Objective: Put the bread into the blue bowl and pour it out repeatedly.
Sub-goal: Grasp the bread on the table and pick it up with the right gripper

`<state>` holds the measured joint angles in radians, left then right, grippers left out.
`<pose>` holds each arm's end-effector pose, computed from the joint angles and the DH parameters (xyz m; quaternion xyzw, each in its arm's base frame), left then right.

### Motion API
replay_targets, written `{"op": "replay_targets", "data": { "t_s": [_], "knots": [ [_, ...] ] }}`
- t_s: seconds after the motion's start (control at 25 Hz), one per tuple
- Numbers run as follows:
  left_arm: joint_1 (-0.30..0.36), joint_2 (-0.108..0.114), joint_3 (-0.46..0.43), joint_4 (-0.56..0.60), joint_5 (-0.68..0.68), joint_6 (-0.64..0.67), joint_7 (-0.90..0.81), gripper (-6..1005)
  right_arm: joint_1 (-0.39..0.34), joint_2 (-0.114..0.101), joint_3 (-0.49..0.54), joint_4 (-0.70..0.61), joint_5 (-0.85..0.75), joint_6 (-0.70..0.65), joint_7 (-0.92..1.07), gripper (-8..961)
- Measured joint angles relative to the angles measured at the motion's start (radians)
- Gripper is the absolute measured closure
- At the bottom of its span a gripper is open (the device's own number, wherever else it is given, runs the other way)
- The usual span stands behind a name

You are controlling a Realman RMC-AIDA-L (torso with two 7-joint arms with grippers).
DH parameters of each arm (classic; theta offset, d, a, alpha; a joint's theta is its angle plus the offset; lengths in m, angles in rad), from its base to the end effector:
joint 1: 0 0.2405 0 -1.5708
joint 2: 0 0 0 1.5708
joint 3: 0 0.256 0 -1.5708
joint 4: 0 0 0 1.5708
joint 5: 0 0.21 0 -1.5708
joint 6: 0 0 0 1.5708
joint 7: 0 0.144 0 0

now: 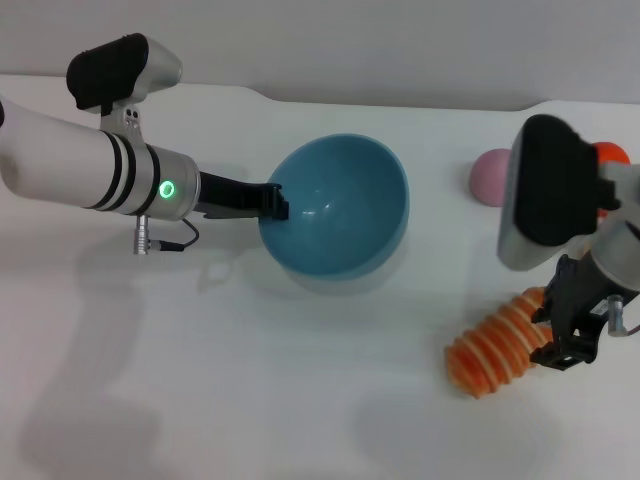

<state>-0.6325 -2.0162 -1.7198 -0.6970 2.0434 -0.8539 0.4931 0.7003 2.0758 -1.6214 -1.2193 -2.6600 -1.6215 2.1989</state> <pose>-0.2537 0.3970 -0.0492 -0.7830 -0.5760 -0.0678 0.2248 0.1787 0.3374 -0.0397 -0.9408 0.0777 -0.3268 0.0447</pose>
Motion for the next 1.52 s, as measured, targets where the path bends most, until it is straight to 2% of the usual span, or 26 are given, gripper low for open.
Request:
{"op": "replay_targets", "data": {
  "t_s": [0.16,0.28,0.76,1.24,1.52],
  "knots": [
    [0.003,0.004,-0.002,-0.006,0.0,0.005,0.001,996,0.021,0.002,-0.13,0.025,-0.076,0.018,0.092,515],
    [-0.002,0.007,-0.002,-0.007,0.0,0.011,0.003,996,0.022,0.006,-0.185,0.03,-0.093,0.044,0.125,515],
    [-0.012,0.006,-0.03,-0.007,0.034,0.019,0.005,996,0.013,0.009,-0.212,0.032,-0.084,0.115,0.131,514],
    [-0.012,0.001,-0.055,-0.007,0.035,0.021,0.016,996,-0.007,0.01,-0.309,0.111,-0.086,0.304,0.124,515],
    [-0.012,0.0,-0.056,-0.009,0.035,0.031,0.016,997,-0.014,0.01,-0.312,0.134,-0.071,0.319,0.123,515]
  ]
}}
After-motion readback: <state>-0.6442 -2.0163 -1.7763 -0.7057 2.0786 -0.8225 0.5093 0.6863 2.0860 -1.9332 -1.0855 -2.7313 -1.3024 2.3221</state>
